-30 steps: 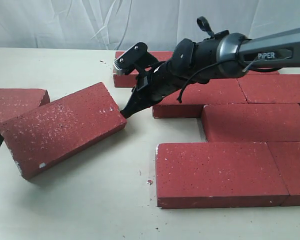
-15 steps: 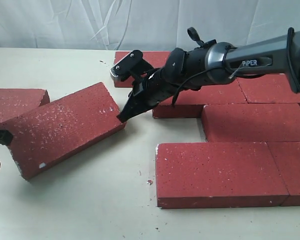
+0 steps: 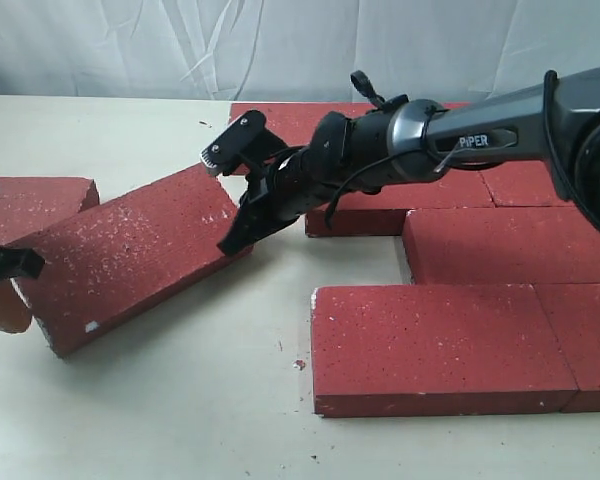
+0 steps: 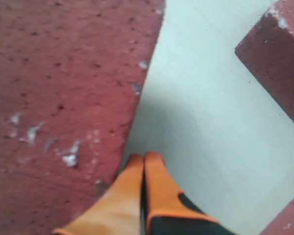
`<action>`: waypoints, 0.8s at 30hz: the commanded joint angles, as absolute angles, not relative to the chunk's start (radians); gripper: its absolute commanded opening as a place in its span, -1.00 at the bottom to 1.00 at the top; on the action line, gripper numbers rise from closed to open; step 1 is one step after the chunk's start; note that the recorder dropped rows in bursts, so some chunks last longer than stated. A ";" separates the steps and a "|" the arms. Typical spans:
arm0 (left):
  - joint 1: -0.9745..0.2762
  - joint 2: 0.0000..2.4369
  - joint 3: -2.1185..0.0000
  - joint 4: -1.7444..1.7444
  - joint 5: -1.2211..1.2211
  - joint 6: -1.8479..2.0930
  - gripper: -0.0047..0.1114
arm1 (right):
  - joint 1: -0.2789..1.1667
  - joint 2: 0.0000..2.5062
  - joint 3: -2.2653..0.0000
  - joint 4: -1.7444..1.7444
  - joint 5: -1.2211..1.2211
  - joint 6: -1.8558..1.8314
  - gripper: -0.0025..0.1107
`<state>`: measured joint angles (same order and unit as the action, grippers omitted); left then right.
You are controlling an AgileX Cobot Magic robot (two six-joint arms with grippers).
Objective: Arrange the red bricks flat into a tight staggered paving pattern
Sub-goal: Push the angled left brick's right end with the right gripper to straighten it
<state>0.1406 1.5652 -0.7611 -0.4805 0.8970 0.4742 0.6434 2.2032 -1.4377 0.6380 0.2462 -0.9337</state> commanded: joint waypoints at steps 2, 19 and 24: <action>0.135 1.564 -0.767 -0.509 0.885 0.515 -0.92 | 0.647 2.155 -1.444 0.596 0.324 -0.942 -0.97; 0.135 1.563 -0.845 -0.651 0.880 0.745 -0.92 | 0.647 2.000 -1.428 0.342 0.822 -0.757 -0.97; 0.135 1.593 -0.845 -0.632 0.842 0.740 -0.92 | 0.647 2.000 -1.393 0.321 0.652 -0.757 -0.97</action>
<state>0.1406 1.5832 -0.8393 -0.5786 0.8515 0.7331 0.6359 2.0096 -1.4106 0.2992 0.7687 -0.7623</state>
